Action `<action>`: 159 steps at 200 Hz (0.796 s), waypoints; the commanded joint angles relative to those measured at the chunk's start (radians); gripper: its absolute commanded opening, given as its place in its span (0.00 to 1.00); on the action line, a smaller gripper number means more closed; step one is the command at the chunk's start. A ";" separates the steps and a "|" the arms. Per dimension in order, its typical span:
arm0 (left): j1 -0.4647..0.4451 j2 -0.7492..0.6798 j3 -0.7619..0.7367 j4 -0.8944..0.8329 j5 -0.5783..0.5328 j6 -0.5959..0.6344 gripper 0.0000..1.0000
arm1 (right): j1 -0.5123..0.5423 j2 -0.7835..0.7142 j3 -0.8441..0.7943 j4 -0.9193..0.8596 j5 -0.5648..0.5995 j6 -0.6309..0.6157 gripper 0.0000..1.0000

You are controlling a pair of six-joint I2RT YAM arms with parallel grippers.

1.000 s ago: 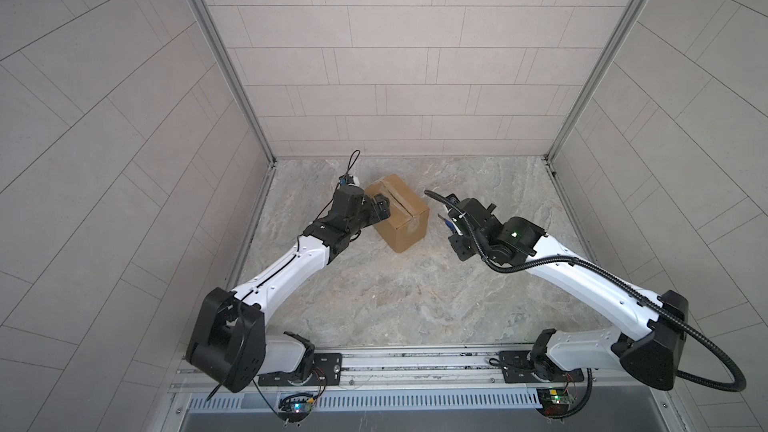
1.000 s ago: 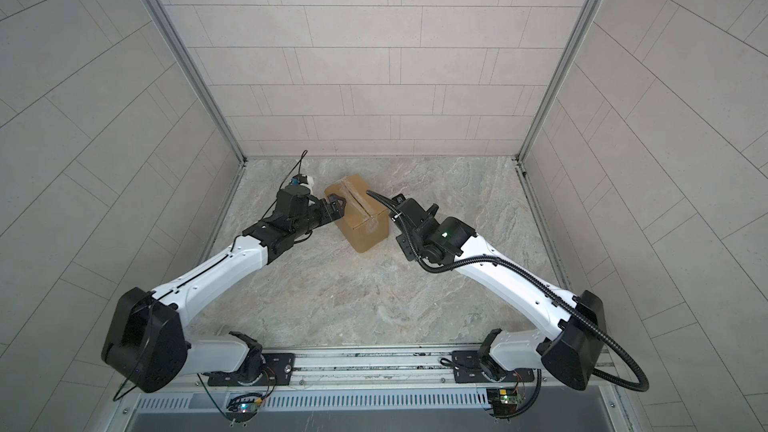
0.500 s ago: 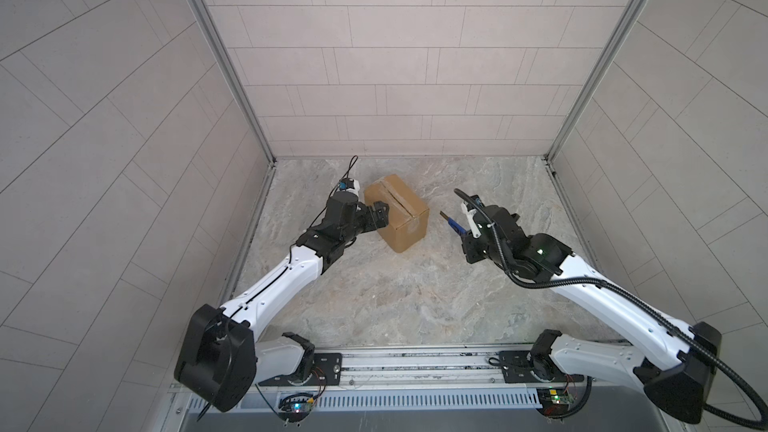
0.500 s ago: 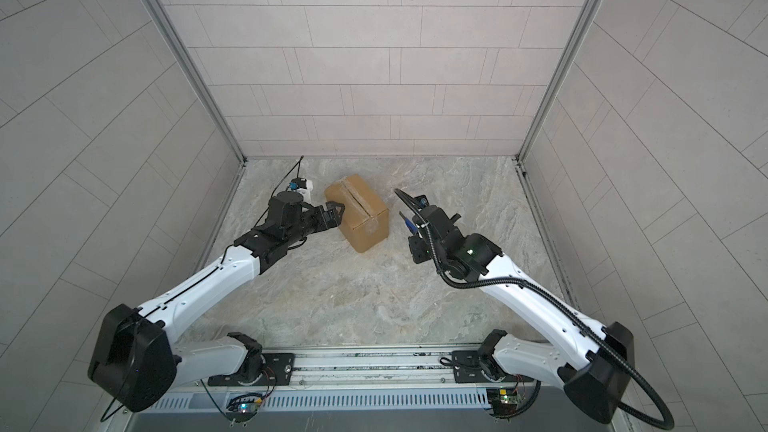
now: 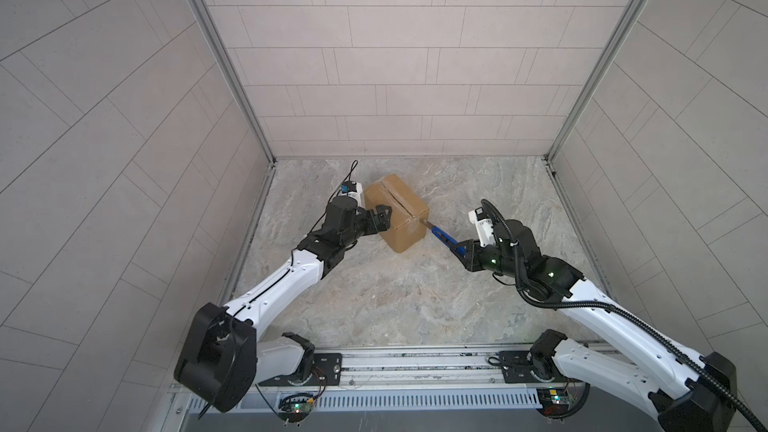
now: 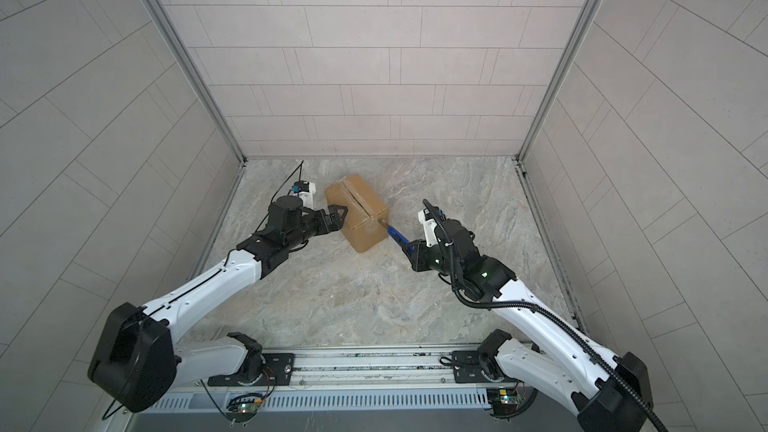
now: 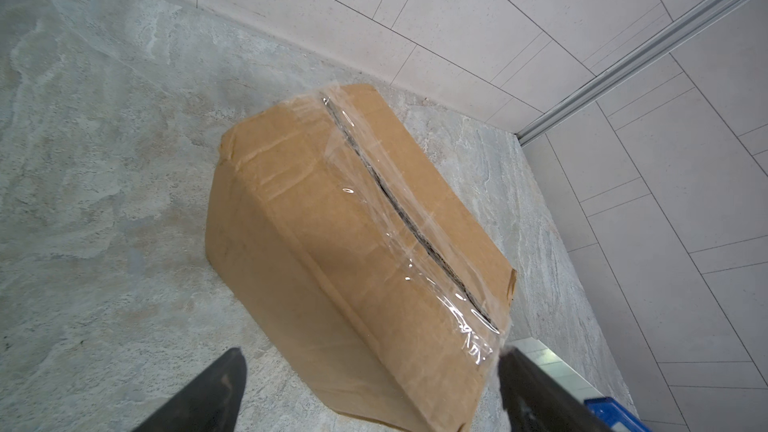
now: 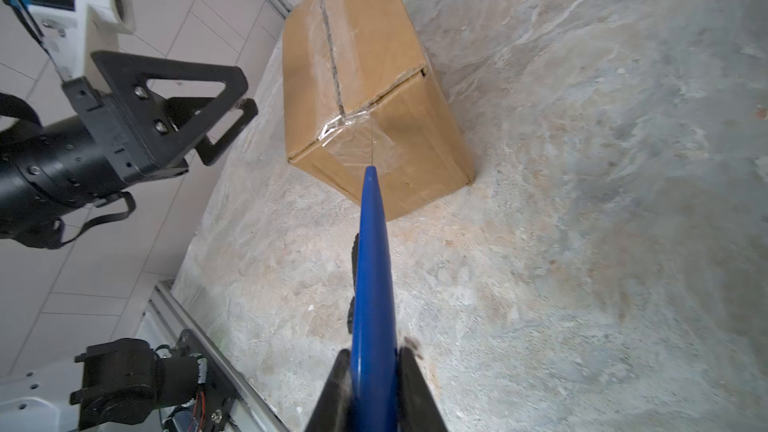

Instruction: Unpack the express box

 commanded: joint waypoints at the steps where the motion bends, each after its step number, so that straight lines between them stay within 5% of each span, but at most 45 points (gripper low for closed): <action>1: 0.006 -0.011 -0.011 0.048 0.021 -0.001 0.97 | -0.005 0.007 0.001 0.087 -0.040 0.048 0.00; 159: 0.005 0.011 -0.008 0.057 0.020 -0.005 0.97 | -0.073 -0.012 -0.045 0.114 -0.055 0.123 0.00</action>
